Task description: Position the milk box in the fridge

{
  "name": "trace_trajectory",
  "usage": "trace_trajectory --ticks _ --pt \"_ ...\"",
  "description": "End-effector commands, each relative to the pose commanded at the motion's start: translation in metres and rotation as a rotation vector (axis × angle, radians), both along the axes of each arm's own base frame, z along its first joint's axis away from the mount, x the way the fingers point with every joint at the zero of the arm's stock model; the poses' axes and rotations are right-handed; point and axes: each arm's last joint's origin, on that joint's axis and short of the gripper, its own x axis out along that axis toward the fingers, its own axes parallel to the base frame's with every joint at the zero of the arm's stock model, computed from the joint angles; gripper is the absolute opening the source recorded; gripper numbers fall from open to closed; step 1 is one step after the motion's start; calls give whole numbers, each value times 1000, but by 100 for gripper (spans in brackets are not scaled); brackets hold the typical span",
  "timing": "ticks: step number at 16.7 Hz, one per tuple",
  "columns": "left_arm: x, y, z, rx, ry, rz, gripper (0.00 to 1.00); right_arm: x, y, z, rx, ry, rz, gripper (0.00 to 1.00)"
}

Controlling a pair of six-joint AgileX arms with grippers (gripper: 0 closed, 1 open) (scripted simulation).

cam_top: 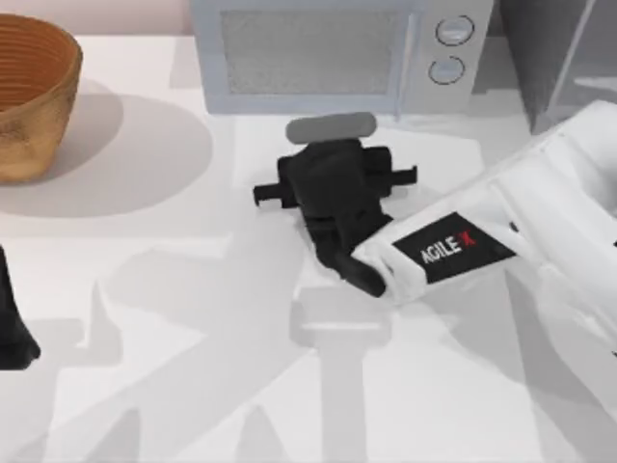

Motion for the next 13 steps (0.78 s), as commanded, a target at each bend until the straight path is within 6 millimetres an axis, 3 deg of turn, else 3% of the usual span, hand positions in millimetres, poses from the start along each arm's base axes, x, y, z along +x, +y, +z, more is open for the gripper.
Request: trace_trajectory --ticks 2,5,8,10,13 --pt "0 0 0 0 0 0 100 -1 6 21 7 6 15 0" --pt "0 0 0 0 0 0 100 1 6 79 31 6 1 0" --pt "0 0 0 0 0 0 100 11 -14 133 63 -26 -59 0" --pt "0 0 0 0 0 0 100 19 -27 148 72 -41 -91 0" --pt "0 0 0 0 0 0 100 20 -28 149 73 -42 -92 0"
